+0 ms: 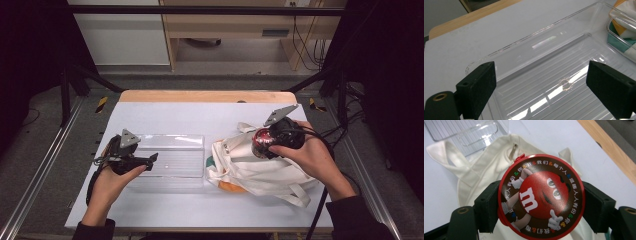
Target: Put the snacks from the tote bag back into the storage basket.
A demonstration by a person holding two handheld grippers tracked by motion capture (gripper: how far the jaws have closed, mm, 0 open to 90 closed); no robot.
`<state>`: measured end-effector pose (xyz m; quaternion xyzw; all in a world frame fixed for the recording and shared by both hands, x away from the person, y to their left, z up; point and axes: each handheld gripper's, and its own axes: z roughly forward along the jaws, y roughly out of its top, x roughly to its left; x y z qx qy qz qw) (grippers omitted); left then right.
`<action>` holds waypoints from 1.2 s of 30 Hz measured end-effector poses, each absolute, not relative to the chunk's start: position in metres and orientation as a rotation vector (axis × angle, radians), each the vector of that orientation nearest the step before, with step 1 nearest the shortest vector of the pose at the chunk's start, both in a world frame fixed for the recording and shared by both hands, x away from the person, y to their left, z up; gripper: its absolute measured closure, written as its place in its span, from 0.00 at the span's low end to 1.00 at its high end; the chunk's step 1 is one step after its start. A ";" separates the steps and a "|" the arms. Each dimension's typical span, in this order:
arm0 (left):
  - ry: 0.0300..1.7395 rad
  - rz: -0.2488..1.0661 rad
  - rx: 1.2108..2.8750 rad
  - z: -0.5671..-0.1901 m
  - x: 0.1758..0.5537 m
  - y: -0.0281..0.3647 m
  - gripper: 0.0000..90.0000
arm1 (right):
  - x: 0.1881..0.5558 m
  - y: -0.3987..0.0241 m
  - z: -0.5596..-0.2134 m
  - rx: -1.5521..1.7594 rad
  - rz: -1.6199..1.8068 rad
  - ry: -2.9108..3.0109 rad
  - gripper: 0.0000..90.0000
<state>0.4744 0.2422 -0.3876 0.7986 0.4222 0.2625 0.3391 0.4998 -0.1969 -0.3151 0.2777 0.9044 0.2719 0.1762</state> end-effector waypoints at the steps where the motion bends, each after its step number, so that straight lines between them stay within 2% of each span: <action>1: 1.102 0.680 2.073 -0.388 0.474 0.242 0.10 | 0.500 -0.195 -0.313 0.780 0.774 2.557 0.29; 13: 1.115 0.668 2.060 -0.387 0.474 0.247 0.10 | 0.511 -0.169 -0.302 0.749 0.819 2.567 0.29; 36: 1.145 0.664 2.079 -0.397 0.475 0.259 0.07 | 0.527 -0.134 -0.304 0.702 0.853 2.607 0.29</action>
